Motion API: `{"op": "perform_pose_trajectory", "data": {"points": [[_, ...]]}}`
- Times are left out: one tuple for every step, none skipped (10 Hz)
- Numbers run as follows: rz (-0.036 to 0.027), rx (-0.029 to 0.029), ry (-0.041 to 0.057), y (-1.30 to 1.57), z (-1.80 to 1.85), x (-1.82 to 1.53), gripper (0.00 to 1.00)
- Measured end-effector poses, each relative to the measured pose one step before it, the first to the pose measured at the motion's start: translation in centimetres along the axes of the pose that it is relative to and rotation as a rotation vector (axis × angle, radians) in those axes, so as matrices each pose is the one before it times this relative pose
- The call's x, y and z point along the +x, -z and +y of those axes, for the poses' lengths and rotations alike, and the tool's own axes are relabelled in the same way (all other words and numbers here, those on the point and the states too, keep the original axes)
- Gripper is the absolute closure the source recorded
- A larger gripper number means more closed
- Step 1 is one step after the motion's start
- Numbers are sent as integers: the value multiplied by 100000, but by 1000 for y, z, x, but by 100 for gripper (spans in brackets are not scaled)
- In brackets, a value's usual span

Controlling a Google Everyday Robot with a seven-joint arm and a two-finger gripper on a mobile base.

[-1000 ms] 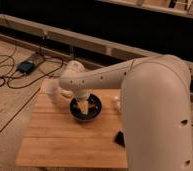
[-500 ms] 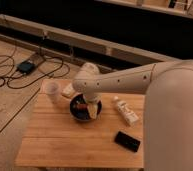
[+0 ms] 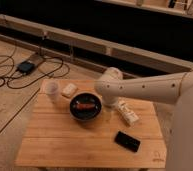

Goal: Push the eraser across the table

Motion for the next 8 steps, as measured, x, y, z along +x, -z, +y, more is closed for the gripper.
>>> {"op": "perform_pose_trajectory", "data": {"points": [[140, 782, -4077, -754, 565, -1555, 20], [-30, 1181, -3885, -727, 369, -1230, 20], [129, 1203, -3946, -708, 328, -1137, 20], [-412, 1466, -4800, -876, 350, -1518, 20], [-518, 2085, -6738, -1165, 374, -2054, 20], [0, 1351, -4464, -700, 226, -1245, 20], [-78, 1080, -5258, -692, 411, -1573, 20], [-394, 847, -4606, -456, 379, -1461, 20]]}}
